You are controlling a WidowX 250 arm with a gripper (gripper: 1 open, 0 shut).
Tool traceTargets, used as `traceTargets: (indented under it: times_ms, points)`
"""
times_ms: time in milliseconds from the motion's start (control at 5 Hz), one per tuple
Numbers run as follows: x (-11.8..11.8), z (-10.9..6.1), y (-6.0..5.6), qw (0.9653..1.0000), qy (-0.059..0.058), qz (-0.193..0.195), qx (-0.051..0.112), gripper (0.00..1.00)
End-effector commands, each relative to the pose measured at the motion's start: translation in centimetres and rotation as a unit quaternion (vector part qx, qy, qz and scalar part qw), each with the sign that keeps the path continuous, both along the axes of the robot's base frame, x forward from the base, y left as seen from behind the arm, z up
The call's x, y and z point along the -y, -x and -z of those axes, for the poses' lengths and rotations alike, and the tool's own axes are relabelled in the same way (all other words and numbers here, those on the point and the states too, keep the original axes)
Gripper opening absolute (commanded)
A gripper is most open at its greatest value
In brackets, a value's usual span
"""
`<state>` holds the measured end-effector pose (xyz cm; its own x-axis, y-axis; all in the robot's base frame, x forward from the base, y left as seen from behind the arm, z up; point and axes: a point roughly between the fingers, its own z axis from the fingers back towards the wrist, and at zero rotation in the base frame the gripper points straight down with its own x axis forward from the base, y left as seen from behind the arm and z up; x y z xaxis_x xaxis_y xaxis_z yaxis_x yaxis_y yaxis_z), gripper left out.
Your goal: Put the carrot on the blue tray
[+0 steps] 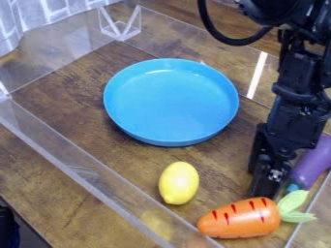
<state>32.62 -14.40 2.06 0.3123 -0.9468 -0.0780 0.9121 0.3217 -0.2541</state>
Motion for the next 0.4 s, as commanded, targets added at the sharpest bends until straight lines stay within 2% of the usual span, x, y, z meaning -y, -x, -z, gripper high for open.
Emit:
traceTargets:
  times_ms: [0, 200]
  points:
    - [-1.3, 0.9, -0.5, 0.9996, -0.007, 0.021, -0.018, 1.0]
    - [0.1, 0.9, -0.4, 0.9985, -0.007, 0.049, -0.022, 1.0]
